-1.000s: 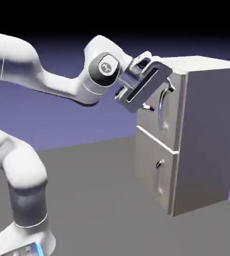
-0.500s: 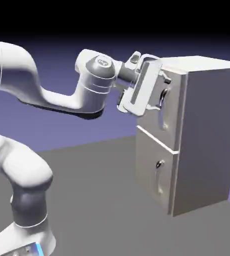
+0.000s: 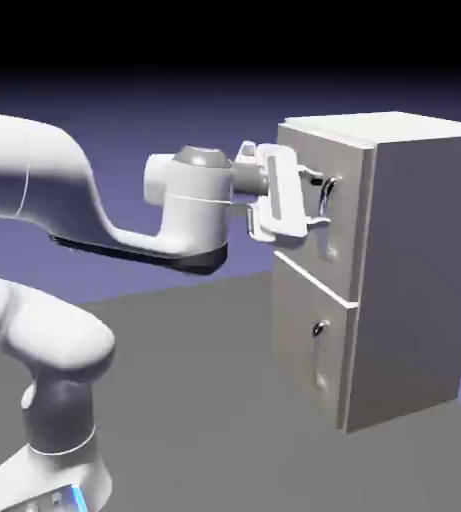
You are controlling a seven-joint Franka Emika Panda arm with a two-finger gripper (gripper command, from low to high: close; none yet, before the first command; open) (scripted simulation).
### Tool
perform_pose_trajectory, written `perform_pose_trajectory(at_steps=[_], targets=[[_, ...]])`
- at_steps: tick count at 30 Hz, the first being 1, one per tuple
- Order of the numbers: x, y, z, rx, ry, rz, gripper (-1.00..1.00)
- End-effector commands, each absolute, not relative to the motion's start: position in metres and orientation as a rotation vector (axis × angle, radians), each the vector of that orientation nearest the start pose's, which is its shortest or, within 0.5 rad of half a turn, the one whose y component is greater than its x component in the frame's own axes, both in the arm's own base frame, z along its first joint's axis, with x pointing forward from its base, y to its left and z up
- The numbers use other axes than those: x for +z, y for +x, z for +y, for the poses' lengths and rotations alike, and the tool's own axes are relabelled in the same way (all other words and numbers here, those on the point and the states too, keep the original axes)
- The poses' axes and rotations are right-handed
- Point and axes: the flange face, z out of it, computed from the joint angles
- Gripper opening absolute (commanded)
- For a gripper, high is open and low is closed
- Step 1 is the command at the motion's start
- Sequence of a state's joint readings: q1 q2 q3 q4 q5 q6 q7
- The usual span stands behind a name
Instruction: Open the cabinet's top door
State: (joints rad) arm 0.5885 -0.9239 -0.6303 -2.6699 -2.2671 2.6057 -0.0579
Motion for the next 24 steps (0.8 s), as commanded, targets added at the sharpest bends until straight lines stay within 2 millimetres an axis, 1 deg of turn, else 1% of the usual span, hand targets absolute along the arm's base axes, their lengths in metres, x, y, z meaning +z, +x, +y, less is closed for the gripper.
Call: perform_pose_trajectory(at_steps=[1,13,15,16,20,21,22,23,24], targets=[[0.512,0.353,-0.017,0.738,1.109,1.328,0.00],[0.460,0.348,-0.002,0.640,0.552,1.491,0.00],[0.448,0.346,-0.004,0.666,0.566,1.508,0.00],[0.448,0.346,-0.004,0.666,0.566,1.508,0.00],[0.449,0.389,-0.001,0.667,0.568,1.508,0.00],[0.448,0.396,0.000,0.666,0.567,1.508,0.00],[0.448,0.396,0.000,0.666,0.567,1.508,-1.00],[0.448,0.396,0.000,0.666,0.567,1.508,-1.00],[0.448,0.389,0.003,0.645,0.585,1.497,-1.00]])
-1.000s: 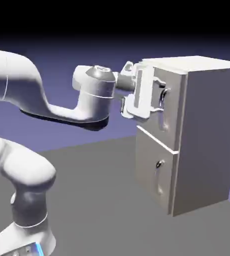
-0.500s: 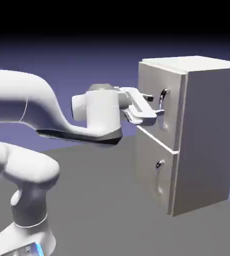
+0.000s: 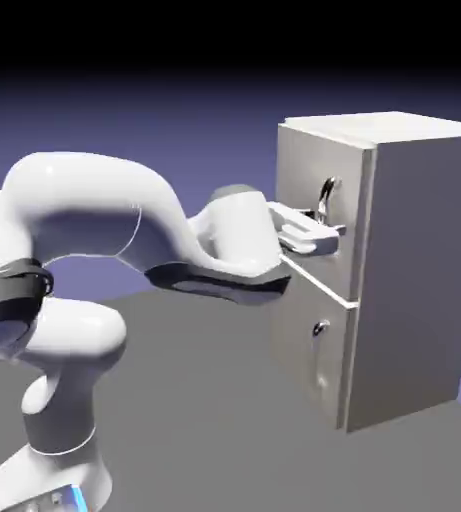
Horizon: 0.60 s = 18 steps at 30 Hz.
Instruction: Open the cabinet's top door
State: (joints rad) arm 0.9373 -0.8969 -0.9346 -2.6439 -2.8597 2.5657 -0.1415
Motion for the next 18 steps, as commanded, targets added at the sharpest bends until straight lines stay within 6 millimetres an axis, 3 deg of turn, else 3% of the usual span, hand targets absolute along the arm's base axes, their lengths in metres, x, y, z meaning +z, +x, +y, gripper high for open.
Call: perform_pose_trajectory(at_steps=[1,4,14,18], targets=[[0.448,0.384,0.006,0.626,0.602,1.489,-1.00],[0.447,0.375,0.011,0.593,0.627,1.474,-1.00],[0.449,0.381,0.008,0.617,0.611,1.486,-1.00],[0.448,0.369,0.015,0.580,0.644,1.465,-1.00]])
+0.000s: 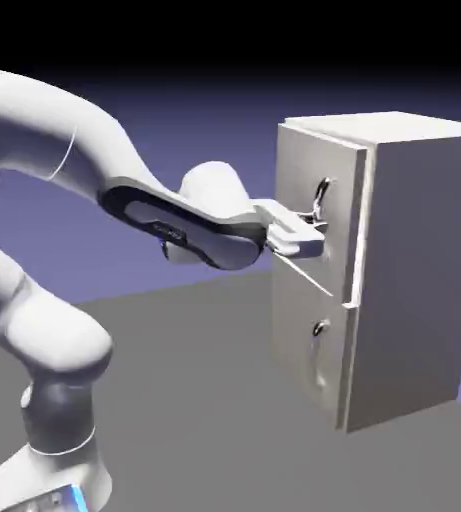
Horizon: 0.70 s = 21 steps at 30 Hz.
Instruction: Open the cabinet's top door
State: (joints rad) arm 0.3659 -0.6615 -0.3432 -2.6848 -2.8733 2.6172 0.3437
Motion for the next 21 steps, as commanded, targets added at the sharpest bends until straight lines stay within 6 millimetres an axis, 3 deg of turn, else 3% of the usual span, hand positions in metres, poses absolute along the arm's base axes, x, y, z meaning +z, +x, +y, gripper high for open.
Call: perform_pose_trajectory(at_steps=[1,21], targets=[[0.448,0.365,0.018,0.566,0.658,1.458,-1.00],[0.448,0.296,0.088,0.290,0.892,1.302,-1.00]])
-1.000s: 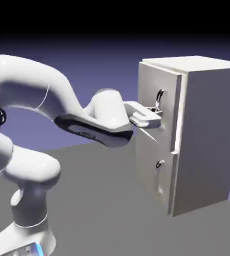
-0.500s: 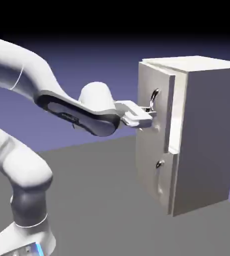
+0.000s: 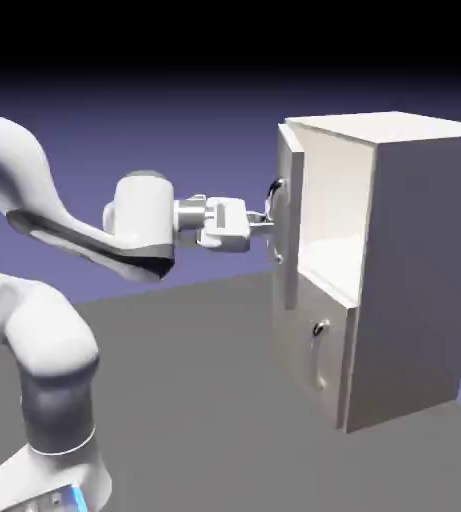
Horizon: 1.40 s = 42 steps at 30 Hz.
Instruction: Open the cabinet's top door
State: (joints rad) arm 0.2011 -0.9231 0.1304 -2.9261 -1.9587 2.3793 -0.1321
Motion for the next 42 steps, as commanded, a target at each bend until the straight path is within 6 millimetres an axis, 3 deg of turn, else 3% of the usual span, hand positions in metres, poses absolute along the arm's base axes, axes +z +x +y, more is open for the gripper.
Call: perform_pose_trajectory(at_steps=[1,12,22,33,42], targets=[[0.448,0.293,0.092,0.276,0.903,1.294,-1.00],[0.448,0.265,0.145,0.108,1.033,1.185,-1.00],[0.448,0.247,0.220,-0.111,1.187,1.030,-1.00],[0.448,0.251,0.299,-0.335,1.329,0.855,-1.00],[0.449,0.257,0.326,-0.413,1.376,0.790,-1.00]])
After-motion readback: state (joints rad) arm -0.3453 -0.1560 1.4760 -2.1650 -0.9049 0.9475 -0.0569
